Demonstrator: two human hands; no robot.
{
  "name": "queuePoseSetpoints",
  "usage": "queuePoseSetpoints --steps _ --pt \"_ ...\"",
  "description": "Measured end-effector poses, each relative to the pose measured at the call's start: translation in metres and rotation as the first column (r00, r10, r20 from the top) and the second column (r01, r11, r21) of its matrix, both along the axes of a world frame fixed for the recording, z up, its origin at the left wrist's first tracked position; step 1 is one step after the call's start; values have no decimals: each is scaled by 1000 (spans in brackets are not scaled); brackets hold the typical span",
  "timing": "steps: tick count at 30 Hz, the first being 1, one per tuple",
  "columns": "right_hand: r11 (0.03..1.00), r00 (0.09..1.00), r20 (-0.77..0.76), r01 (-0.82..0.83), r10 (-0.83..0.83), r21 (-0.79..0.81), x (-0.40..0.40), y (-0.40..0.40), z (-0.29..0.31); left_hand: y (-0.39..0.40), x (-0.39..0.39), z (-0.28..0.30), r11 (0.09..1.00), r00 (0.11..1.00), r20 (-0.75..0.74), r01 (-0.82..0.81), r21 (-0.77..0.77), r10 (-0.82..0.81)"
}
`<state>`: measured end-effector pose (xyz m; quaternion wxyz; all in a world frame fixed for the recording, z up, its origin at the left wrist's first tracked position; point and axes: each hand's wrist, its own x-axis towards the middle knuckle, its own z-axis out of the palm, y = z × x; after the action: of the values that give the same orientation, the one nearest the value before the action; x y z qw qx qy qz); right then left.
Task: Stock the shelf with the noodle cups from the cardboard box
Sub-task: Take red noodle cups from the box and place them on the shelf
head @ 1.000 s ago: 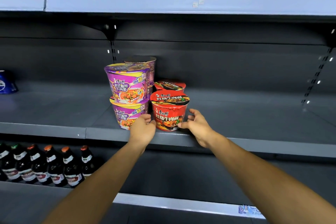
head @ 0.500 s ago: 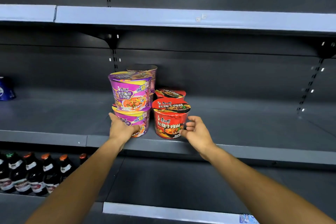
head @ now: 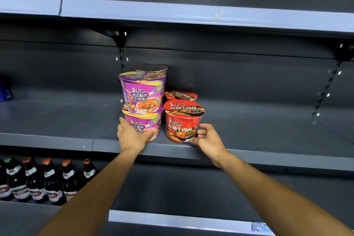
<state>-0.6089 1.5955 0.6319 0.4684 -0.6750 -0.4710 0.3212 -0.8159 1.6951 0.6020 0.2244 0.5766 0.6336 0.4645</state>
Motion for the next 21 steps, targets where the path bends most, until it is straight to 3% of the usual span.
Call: queuePoseSetpoints --steps 6,12,14,16,18,21 --pt "999 999 9 36 -35 -16 4 -4 -1 -27 0 1 999 993 -115 32 -38 -36" --pt "994 995 35 95 -97 60 11 -19 -1 -68 19 1 994 954 -281 -87 63 101" --pt "994 995 37 89 -91 56 17 -28 -4 -82 30 2 998 968 -252 11 64 6" --pt "1000 1000 1 21 -21 19 24 -44 -9 -98 44 2 976 945 -246 215 -21 -213" --pt "992 994 -33 -103 101 -70 31 -65 -15 -117 59 -3 879 847 -247 424 -218 -470" --pt "936 966 -41 -258 256 -241 42 -93 -41 -149 84 -27 536 621 -84 592 -602 -780"
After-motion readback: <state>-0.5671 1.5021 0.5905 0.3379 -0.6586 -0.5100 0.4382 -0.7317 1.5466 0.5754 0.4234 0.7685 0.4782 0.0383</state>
